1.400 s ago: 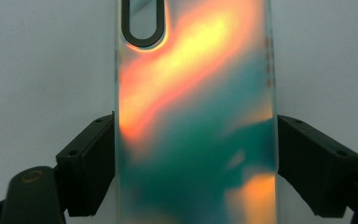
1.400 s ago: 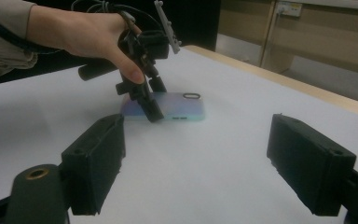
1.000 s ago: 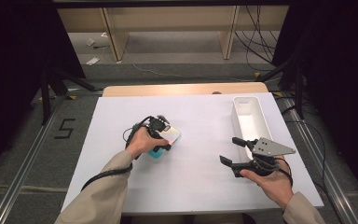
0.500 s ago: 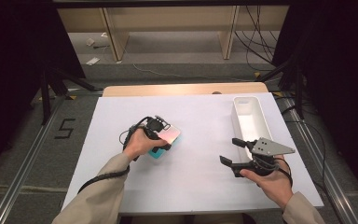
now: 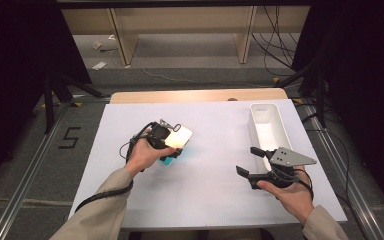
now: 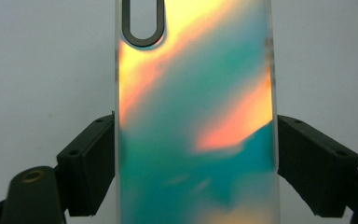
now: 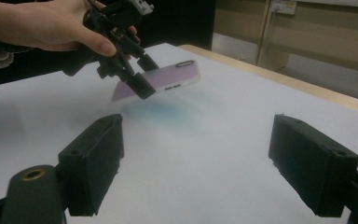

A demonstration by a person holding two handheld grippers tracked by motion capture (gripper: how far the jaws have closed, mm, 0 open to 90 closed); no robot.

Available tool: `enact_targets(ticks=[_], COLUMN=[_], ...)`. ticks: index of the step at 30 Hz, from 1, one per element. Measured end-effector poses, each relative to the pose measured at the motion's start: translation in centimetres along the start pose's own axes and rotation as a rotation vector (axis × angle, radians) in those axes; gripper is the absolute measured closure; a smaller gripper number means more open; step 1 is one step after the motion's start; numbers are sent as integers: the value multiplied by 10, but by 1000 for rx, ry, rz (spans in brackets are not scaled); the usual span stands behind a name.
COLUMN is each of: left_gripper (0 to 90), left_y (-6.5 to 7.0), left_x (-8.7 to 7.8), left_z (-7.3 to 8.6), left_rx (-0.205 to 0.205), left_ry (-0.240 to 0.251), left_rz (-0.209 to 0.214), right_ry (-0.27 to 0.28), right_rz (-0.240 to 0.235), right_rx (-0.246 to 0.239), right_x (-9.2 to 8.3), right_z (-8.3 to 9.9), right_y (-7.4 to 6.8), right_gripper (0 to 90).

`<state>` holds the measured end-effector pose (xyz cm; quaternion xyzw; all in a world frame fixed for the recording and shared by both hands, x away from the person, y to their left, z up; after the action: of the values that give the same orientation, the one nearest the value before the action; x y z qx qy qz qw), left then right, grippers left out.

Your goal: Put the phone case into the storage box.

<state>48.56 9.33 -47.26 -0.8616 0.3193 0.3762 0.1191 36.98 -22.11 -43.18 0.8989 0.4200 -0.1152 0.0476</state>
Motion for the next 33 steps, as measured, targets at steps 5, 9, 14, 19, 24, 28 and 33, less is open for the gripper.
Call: enact_targets(ticks=[5, 9, 14, 19, 24, 28, 33], left_gripper=[172, 173, 173, 173, 173, 173, 173], left_y=[2, 3, 5, 9, 14, 17, 19], left_x=[-7, -12, -16, -22, -26, -29, -30], left_z=[1, 2, 4, 5, 5, 5, 6], left_rx=[0, 1, 4, 6, 13, 15, 22], left_ry=[45, 76, 105, 149, 173, 186, 202], left_rz=[-1, -4, -7, -6, -3, -2, -6], right_ry=[5, 6, 3, 10, 11, 12, 12], right_rz=[6, 11, 13, 21, 24, 27, 32], right_rx=[1, 3, 7, 8, 11, 13, 15], right_x=[0, 0, 0, 0, 0, 0, 0], right_z=[0, 0, 0, 0, 0, 0, 0], right_y=[1, 1, 1, 2, 2, 3, 3], right_gripper=[185, 186, 185, 184, 185, 185, 187])
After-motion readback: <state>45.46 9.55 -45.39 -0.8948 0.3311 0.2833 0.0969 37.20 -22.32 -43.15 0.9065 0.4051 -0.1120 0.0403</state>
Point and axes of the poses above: each handheld gripper's, and its own axes: x roughly forward along the jaws, z roughly out of its underside, y roughly to its right, the point moved 4 cm from there along x, roughly forward along the jaws, and after that the axes turned 4 degrees about y, right-handed, at the moved point
